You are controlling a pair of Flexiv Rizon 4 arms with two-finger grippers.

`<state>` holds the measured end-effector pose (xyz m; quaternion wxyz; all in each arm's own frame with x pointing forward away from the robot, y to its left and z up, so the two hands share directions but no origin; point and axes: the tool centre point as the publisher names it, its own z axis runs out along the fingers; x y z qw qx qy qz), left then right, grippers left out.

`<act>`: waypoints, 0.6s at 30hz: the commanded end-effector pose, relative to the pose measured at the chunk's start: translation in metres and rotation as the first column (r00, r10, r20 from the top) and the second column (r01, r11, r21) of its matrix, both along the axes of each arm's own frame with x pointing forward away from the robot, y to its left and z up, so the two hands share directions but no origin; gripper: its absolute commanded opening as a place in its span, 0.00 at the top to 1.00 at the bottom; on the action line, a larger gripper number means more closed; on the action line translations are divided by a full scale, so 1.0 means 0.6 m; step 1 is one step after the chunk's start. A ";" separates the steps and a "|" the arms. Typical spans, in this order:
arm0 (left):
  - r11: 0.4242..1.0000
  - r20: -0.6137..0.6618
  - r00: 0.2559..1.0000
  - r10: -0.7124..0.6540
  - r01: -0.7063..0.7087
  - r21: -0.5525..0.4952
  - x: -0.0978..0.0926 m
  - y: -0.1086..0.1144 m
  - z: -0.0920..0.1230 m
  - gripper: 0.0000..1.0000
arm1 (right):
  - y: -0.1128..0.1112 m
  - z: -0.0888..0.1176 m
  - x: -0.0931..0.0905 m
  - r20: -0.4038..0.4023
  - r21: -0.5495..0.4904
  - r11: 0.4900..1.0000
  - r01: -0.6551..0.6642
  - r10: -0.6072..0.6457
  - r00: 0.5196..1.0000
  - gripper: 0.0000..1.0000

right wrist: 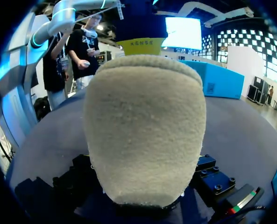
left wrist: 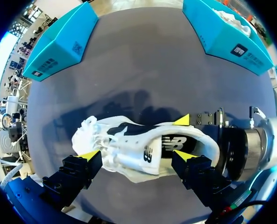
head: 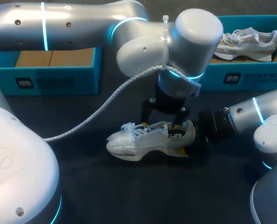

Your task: Take the shoe out of the shoebox, open the shoe tongue, remove and reinsert the insole, then place the shoe into the shoebox

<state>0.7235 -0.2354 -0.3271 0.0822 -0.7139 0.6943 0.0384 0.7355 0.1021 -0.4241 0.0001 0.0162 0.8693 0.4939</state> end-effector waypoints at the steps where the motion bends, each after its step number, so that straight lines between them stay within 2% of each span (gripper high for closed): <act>1: 1.000 0.007 1.000 0.005 -0.006 0.013 -0.003 -0.004 -0.010 0.00 | 0.002 0.000 0.002 -0.001 -0.005 1.000 0.001 -0.001 1.000 1.00; 14: 0.997 -0.003 1.000 -0.004 0.004 0.081 0.000 -0.004 -0.043 0.00 | 0.002 0.000 0.002 -0.001 -0.005 1.000 0.001 -0.001 1.000 1.00; 18: 0.996 0.002 1.000 -0.010 0.010 0.094 -0.004 0.000 -0.043 0.00 | 0.002 0.000 0.002 -0.001 -0.005 1.000 0.001 -0.001 1.000 1.00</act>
